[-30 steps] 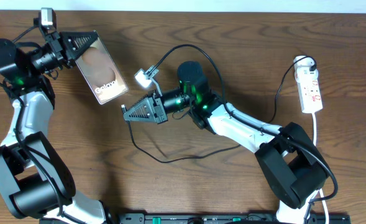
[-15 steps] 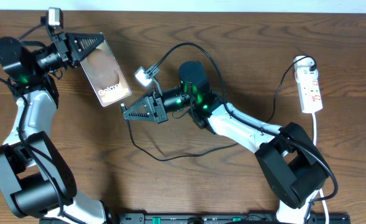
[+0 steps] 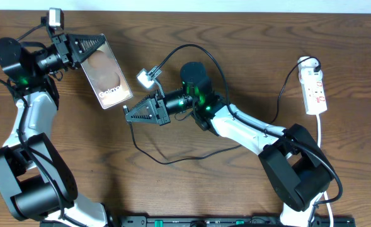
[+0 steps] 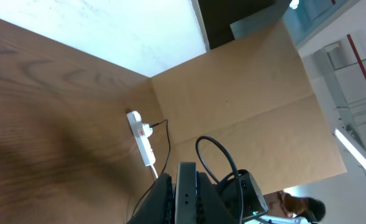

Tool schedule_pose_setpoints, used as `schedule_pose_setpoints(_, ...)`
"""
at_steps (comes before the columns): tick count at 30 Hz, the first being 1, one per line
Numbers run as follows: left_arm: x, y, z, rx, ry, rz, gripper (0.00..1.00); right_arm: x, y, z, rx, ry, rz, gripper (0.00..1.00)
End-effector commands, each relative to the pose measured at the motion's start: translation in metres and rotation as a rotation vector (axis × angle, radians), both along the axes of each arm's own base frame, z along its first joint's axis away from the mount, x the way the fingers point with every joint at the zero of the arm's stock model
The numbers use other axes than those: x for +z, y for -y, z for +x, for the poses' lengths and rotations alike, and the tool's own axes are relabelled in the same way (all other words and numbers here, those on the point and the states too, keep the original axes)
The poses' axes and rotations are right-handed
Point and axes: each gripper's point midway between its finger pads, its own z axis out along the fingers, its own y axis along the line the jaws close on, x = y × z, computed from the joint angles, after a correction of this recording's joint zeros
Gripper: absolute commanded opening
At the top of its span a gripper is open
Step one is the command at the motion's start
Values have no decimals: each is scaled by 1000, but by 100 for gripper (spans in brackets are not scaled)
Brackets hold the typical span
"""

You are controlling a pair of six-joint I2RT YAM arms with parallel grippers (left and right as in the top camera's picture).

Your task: Plug charger to phone and switch on socket

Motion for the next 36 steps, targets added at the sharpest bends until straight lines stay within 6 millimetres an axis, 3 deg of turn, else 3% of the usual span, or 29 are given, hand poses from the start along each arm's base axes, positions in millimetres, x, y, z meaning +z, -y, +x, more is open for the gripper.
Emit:
schedule_pose_setpoints(1, 16, 6, -4, -14, 49, 21, 7, 1, -1, 5, -21, 40, 12, 1)
schedule_pose_setpoints(8, 17, -4, -2, 16, 68, 27, 7, -11, 4, 12, -45, -6, -37, 1)
schedule_pose_setpoints(15, 21, -51, 8, 190, 69, 9, 7, -40, 18, 29, -117, -86, -153, 1)
schedule_pose_setpoints(19, 21, -65, 7, 223, 40, -8, 7, -62, 29, 45, -207, -140, -245, 1)
schedule_pose_setpoints(22, 21, -67, 7, 226, 41, -7, 7, -93, 46, 57, -301, -182, -382, 1)
schedule_pose_setpoints(25, 21, -67, 7, 226, 41, -7, 7, -141, 84, 68, -442, -209, -655, 1)
schedule_pose_setpoints(27, 21, -67, 7, 227, 42, -6, 7, -159, 110, 71, -508, -211, -816, 1)
schedule_pose_setpoints(31, 21, -67, 7, 227, 48, -3, 7, -170, 155, 83, -639, -189, -1063, 1)
schedule_pose_setpoints(36, 21, -67, 7, 226, 54, 1, 8, -163, 223, 99, -909, -127, -1402, 1)
